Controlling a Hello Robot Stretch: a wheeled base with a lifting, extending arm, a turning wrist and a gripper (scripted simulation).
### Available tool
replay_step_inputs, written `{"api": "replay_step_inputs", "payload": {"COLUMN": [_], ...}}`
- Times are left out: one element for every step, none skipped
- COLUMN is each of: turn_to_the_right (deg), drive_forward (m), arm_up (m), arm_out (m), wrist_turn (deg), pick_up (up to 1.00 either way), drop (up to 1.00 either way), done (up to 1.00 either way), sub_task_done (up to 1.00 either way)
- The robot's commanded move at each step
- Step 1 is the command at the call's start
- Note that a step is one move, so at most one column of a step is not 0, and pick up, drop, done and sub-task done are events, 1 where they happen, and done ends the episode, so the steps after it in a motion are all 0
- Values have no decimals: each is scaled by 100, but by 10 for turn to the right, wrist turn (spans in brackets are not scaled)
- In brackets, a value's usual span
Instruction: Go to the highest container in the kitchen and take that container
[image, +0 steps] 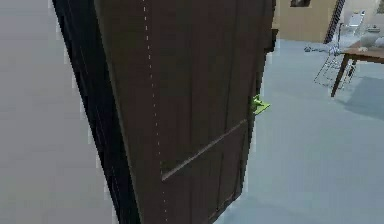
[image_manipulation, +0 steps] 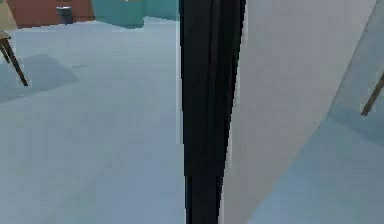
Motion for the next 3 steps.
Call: {"api": "replay_step_inputs", "payload": {"turn_to_the_right": [450,120,0], "drive_forward": [0,0,100], "arm_up": [0,0,0], "arm_out": [0,0,0], "wrist_turn": [0,0,0], "pick_up": [0,0,0], "drop": [0,0,0], "done": [0,0,0], "sub_task_done": [0,0,0]}}
